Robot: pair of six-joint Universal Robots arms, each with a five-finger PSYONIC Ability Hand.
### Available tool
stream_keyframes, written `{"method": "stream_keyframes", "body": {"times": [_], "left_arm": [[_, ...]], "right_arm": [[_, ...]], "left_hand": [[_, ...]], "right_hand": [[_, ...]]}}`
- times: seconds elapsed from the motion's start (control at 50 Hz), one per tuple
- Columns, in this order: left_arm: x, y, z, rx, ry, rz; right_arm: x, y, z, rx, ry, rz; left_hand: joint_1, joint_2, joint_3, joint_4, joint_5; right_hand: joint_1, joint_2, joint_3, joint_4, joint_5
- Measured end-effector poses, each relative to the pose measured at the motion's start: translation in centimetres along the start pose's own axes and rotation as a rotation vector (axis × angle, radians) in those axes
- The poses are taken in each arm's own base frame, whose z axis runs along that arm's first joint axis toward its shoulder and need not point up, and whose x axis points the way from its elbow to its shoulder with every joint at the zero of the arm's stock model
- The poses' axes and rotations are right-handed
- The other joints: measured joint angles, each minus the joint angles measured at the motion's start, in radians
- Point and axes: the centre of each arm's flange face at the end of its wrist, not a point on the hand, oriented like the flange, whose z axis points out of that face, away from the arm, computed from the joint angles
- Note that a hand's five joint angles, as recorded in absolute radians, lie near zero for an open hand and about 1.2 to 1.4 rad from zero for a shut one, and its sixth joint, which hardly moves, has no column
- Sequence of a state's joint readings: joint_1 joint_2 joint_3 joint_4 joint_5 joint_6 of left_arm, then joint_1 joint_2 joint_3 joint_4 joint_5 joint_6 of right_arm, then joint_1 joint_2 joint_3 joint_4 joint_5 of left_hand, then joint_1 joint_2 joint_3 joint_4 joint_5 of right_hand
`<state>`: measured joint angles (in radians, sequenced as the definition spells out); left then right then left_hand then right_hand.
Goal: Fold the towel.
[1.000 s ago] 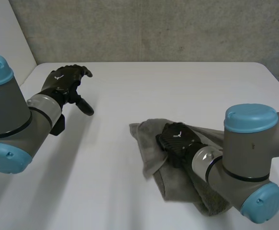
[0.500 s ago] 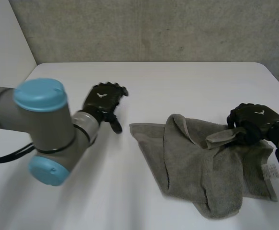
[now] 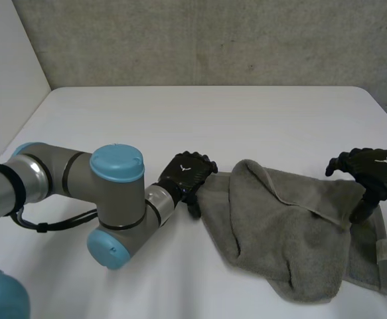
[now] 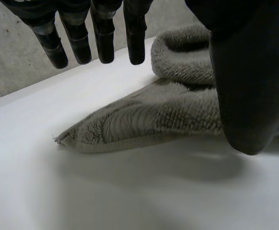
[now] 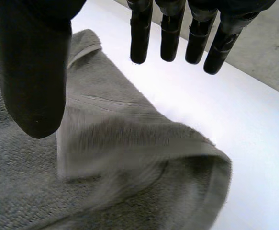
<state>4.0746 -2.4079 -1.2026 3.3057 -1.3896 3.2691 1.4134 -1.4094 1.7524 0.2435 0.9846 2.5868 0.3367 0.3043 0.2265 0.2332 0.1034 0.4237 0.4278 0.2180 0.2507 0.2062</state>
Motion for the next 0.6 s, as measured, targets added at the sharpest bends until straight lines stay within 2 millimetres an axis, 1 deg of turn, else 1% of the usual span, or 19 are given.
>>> {"method": "stream_keyframes", "body": {"times": [0.08, 0.14, 0.16, 0.18, 0.22, 0.24, 0.26, 0.28, 0.32, 0.44, 0.52, 0.6], "left_arm": [[0.0, 0.3, 0.5, -0.002, 0.001, 0.03], [0.0, 0.6, 0.8, -0.004, 0.002, 0.05], [0.0, 0.6, 0.9, -0.005, 0.002, 0.054], [0.0, 0.6, 1.0, -0.005, 0.002, 0.055], [0.0, 0.7, 1.1, -0.008, 0.002, 0.059], [0.0, 0.7, 1.2, -0.009, 0.002, 0.06], [0.0, 0.7, 1.2, -0.012, 0.003, 0.06], [0.0, 0.8, 1.3, -0.016, 0.003, 0.059], [0.0, 0.9, 1.3, -0.023, 0.004, 0.058], [-0.2, 0.7, 1.1, -0.043, -0.002, 0.051], [-0.8, -0.2, 0.4, -0.048, -0.017, 0.045], [-2.6, -1.5, -1.0, -0.052, -0.063, 0.032]], "right_arm": [[-0.7, 0.2, 0.1, -0.001, -0.021, 0.0], [-1.1, 0.4, 0.2, -0.002, -0.031, 0.001], [-1.2, 0.4, 0.3, -0.002, -0.032, 0.001], [-1.2, 0.4, 0.3, -0.002, -0.033, 0.001], [-1.3, 0.6, 0.3, -0.002, -0.034, 0.001], [-1.3, 0.6, 0.3, -0.002, -0.034, 0.001], [-1.3, 0.7, 0.3, -0.002, -0.034, 0.001], [-1.3, 0.7, 0.3, -0.002, -0.034, 0.001], [-1.4, 0.8, 0.4, -0.003, -0.033, 0.002], [-1.5, 0.8, 0.4, -0.003, -0.036, 0.002], [-1.9, 0.7, 0.3, 0.0, -0.046, 0.002], [-2.6, 0.5, 0.3, 0.008, -0.066, 0.012]], "left_hand": [[0.001, 0.005, 0.0, 0.0, 0.025], [0.058, 0.096, 0.0, 0.0, 0.126], [0.153, 0.197, 0.0, 0.0, 0.234], [0.215, 0.261, 0.0, 0.0, 0.28], [0.509, 0.536, 0.0, 0.0, 0.551], [0.579, 0.623, 0.0, 0.0, 0.62], [0.759, 0.804, 0.0, 0.0, 0.799], [0.897, 0.939, 0.0, 0.0, 0.946], [0.953, 0.998, 0.0, 0.0, 1.04], [0.954, 0.998, 0.0, 0.0, 1.043], [0.954, 0.998, 0.0, 0.0, 1.043], [0.958, 0.998, 0.0, 0.0, 1.043]], "right_hand": [[-0.001, 0.0, 0.0, 0.0, 0.0], [-0.005, 0.0, 0.0, 0.0, 0.0], [-0.005, 0.0, 0.0, 0.0, 0.0], [-0.005, 0.0, 0.0, 0.0, 0.0], [-0.005, 0.0, 0.0, 0.0, 0.0], [-0.005, 0.0, 0.0, 0.0, 0.0], [-0.005, 0.0, 0.0, 0.0, 0.0], [-0.005, 0.0, 0.0, 0.0, 0.0], [-0.005, 0.0, 0.0, 0.0, 0.0], [-0.009, 0.0, 0.0, 0.0, 0.0], [-0.009, 0.0, 0.0, 0.0, 0.0], [-0.009, 0.0, 0.0, 0.0, 0.0]]}}
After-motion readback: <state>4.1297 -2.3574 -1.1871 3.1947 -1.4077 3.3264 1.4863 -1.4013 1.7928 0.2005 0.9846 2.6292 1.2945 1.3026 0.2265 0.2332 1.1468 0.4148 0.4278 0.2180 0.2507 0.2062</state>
